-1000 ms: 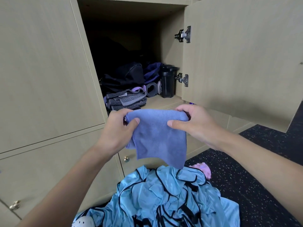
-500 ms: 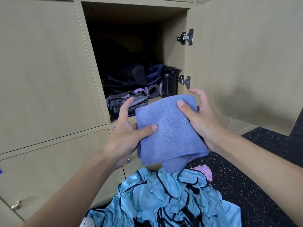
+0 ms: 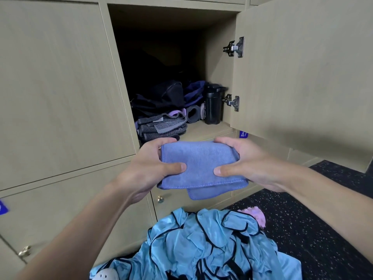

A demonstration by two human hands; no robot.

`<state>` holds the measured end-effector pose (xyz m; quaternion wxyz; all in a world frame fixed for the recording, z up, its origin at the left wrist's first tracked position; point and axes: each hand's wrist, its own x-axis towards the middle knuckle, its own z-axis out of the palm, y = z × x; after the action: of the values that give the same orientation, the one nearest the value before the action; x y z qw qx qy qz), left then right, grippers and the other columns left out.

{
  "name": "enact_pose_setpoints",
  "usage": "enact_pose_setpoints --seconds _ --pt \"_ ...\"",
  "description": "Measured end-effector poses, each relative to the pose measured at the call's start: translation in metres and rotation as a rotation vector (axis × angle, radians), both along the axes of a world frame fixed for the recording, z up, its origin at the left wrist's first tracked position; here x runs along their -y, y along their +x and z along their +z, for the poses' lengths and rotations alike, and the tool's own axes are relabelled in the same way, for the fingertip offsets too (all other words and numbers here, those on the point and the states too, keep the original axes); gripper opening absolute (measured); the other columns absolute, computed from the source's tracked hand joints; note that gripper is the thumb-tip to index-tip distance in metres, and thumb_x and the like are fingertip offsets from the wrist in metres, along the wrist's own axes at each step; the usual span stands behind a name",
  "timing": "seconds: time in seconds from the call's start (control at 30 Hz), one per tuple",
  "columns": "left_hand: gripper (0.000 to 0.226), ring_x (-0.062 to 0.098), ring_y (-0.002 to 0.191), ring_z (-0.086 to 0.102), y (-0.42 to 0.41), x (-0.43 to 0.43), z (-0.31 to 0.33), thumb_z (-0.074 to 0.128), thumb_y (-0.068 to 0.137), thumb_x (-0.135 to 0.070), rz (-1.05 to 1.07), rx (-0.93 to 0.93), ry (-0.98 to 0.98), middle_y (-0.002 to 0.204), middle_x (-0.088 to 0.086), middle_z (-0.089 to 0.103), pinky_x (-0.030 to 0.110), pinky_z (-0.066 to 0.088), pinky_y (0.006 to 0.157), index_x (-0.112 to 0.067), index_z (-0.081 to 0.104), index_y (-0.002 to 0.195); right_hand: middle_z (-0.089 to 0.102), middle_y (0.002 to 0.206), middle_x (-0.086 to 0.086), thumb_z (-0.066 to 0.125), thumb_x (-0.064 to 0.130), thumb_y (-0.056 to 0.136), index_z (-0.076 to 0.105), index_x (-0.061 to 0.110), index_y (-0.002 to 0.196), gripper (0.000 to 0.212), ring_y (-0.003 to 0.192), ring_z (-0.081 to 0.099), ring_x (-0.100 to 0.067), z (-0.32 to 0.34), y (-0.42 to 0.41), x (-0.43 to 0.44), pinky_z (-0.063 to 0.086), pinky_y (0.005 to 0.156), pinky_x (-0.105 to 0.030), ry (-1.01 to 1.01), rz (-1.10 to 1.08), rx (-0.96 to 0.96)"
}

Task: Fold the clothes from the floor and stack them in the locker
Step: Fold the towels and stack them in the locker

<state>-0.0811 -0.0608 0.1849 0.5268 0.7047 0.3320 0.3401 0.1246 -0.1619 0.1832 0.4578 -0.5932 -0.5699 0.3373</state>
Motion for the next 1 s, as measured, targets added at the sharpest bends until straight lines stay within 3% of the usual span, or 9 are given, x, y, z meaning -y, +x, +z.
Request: enact_pose_setpoints --seconds 0.1,0.23,0.37,0.43,0.53,0.63,0.73,0.87,1.0 --pt "0.043 0.013 0.084 0.068 0.001 -0.012 0.002 0.080 0.080 -0.002 0.025 -0.137 0.133 0.102 0.006 0.072 0.045 0.059 0.075 -0.023 0.062 0.113 0.071 0.102 -0.007 0.078 0.004 0.079 0.062 0.021 0.114 0.042 0.090 0.069 -0.021 0.000 0.005 -0.012 0.057 0.082 -0.033 -0.009 -0.018 0.122" --pt "0.017 0.005 0.069 0.061 0.011 -0.040 0.004 0.077 0.085 -0.018 0.057 -0.310 0.291 0.087 -0.001 0.068 0.020 0.051 0.058 -0.020 0.065 0.097 0.072 0.095 -0.005 0.075 0.013 0.082 0.067 0.019 0.101 0.022 0.082 0.068 -0.018 0.000 0.019 -0.042 0.055 0.073 -0.030 0.018 -0.072 0.249" --pt "0.014 0.003 0.080 0.055 0.022 -0.074 0.006 0.074 0.087 -0.030 0.064 -0.391 0.370 0.103 -0.003 0.056 0.006 0.041 0.057 -0.023 0.062 0.087 0.062 0.083 0.007 0.077 0.021 0.084 0.063 0.017 0.092 0.017 0.067 0.058 -0.002 0.000 0.042 -0.074 0.044 0.054 -0.013 0.013 -0.047 0.220" --pt "0.012 0.005 0.073 0.061 0.032 -0.089 0.007 0.074 0.088 -0.029 0.096 -0.269 0.302 0.092 -0.006 0.065 0.014 0.048 0.060 -0.021 0.065 0.091 0.065 0.085 0.005 0.075 0.019 0.085 0.060 0.015 0.099 0.021 0.071 0.061 -0.004 -0.003 0.050 -0.093 0.048 0.059 -0.016 0.031 -0.066 0.082" --pt "0.023 0.006 0.065 0.067 0.046 -0.111 0.007 0.070 0.092 -0.025 0.241 0.016 0.124 0.089 0.000 0.069 0.024 0.053 0.055 -0.016 0.059 0.110 0.070 0.103 -0.002 0.072 0.023 0.088 0.055 0.028 0.109 0.028 0.085 0.065 -0.016 -0.009 0.054 -0.127 0.057 0.075 -0.035 0.114 -0.163 -0.137" --pt "0.026 0.004 0.063 0.063 0.055 -0.133 0.005 0.068 0.094 -0.020 0.345 0.121 0.119 0.092 0.003 0.061 0.025 0.053 0.052 -0.022 0.051 0.115 0.068 0.104 -0.012 0.067 0.022 0.093 0.051 0.029 0.109 0.024 0.078 0.062 -0.022 -0.009 0.055 -0.165 0.057 0.064 -0.035 0.163 -0.197 -0.196" --pt "0.024 0.018 0.079 0.062 0.061 -0.159 0.006 0.072 0.090 -0.022 0.430 0.163 0.132 0.094 0.008 0.063 0.038 0.057 0.073 -0.030 0.056 0.106 0.064 0.101 -0.014 0.065 0.019 0.094 0.056 0.024 0.103 0.014 0.071 0.059 -0.020 -0.002 0.055 -0.202 0.054 0.056 -0.031 0.213 -0.212 -0.165" --pt "0.031 0.008 0.086 0.062 0.073 -0.191 0.010 0.072 0.089 -0.024 0.557 0.131 0.300 0.114 0.001 0.061 0.011 0.049 0.066 -0.031 0.060 0.117 0.064 0.102 -0.006 0.064 0.020 0.094 0.059 0.028 0.102 0.012 0.072 0.063 -0.019 0.010 0.059 -0.254 0.059 0.063 -0.038 0.263 -0.235 -0.182" --pt "0.045 0.000 0.094 0.055 0.087 -0.217 0.006 0.066 0.094 -0.026 0.687 0.013 0.442 0.131 -0.005 0.039 -0.005 0.033 0.071 -0.025 0.051 0.137 0.062 0.107 0.005 0.063 0.031 0.094 0.056 0.030 0.112 0.020 0.095 0.060 -0.013 0.014 0.066 -0.303 0.048 0.077 -0.023 0.336 -0.232 -0.070"
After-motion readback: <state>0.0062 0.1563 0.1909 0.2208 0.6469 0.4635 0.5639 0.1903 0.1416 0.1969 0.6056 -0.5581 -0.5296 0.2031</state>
